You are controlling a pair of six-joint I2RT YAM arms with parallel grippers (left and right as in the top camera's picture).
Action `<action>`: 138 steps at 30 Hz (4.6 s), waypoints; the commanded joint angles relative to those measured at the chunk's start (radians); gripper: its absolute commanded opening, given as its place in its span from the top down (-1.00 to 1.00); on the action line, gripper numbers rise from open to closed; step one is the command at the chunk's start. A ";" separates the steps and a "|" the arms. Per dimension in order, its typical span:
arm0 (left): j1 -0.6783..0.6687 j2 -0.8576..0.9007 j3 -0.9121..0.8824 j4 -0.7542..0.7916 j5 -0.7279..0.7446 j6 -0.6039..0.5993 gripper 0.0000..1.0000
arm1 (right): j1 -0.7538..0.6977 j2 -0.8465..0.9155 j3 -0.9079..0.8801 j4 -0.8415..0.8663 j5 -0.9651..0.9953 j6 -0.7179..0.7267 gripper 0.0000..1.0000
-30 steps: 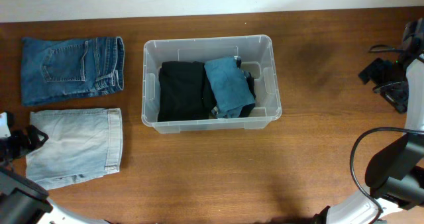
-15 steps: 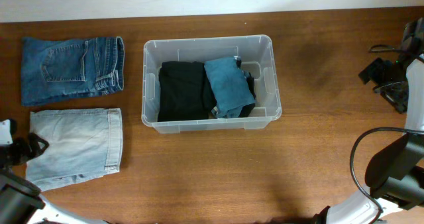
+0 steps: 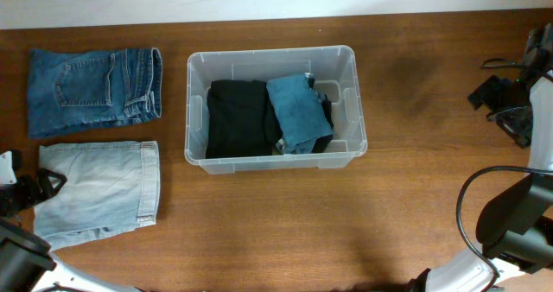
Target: Pack container
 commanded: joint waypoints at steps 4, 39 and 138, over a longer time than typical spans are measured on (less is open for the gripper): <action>-0.002 0.049 -0.010 -0.076 0.046 0.012 -0.99 | 0.000 0.002 -0.002 0.000 0.012 0.010 -0.97; -0.003 0.056 -0.023 -0.151 0.032 0.000 0.07 | 0.000 0.002 -0.002 0.000 0.012 0.010 -0.97; -1.526 0.028 1.154 -0.288 -0.369 -1.045 0.99 | 0.000 0.002 -0.002 0.000 0.012 0.010 -0.97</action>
